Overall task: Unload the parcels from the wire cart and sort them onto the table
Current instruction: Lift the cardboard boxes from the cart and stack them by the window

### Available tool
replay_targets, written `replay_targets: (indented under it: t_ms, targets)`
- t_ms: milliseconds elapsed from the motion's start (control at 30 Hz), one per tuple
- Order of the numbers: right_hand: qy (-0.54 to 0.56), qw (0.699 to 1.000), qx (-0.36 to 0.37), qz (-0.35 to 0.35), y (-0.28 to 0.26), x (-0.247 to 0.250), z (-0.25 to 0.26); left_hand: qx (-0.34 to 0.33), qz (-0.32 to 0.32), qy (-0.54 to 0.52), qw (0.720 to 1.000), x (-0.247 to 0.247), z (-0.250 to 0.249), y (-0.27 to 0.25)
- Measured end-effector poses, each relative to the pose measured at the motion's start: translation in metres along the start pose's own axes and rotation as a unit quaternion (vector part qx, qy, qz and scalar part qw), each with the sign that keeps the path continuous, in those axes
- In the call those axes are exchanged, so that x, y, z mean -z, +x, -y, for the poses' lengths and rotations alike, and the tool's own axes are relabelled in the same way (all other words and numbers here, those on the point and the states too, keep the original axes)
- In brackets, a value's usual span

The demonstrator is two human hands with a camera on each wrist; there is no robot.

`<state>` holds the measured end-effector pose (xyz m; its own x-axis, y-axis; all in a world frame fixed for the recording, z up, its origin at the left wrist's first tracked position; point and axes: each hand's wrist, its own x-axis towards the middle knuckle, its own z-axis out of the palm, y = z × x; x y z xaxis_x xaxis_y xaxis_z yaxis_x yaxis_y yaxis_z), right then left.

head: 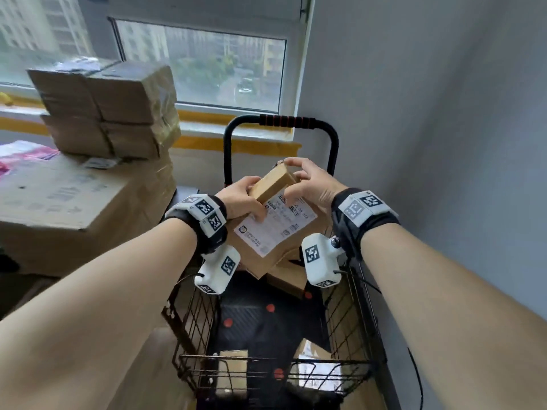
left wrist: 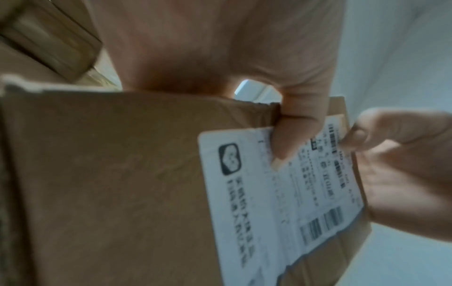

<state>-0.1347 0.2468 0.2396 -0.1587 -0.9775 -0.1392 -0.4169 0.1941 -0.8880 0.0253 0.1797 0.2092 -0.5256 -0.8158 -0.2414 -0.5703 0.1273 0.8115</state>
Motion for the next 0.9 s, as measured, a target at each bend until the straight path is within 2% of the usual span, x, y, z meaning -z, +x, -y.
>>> replay_targets:
  t_ms: [100,233,433,533,767,900]
  targets:
    - [-0.008,0.999,0.027,-0.025,-0.006,-0.015,0.03,0.001,-0.078,-0.077,0.994,0.029,0.003,-0.038]
    - [0.032,0.996,0.033,-0.082,-0.007,-0.039,0.054,-0.011,-0.131,-0.155,0.979,0.073,0.01,-0.08]
    - [0.069,0.994,-0.039,0.074,-0.002,-0.108,0.084,0.033,-0.176,-0.197,0.964,0.134,0.034,-0.107]
    - [0.075,0.993,-0.04,0.084,0.008,-0.142,0.101,0.039,-0.187,-0.207,0.96,0.162,0.044,-0.119]
    - [0.082,0.995,-0.035,0.046,0.067,-0.228,0.151,0.067,-0.217,-0.246,0.942,0.255,0.114,-0.096]
    - [0.078,0.994,-0.067,0.037,0.108,-0.293,0.174,0.091,-0.196,-0.254,0.943,0.316,0.16,-0.071]
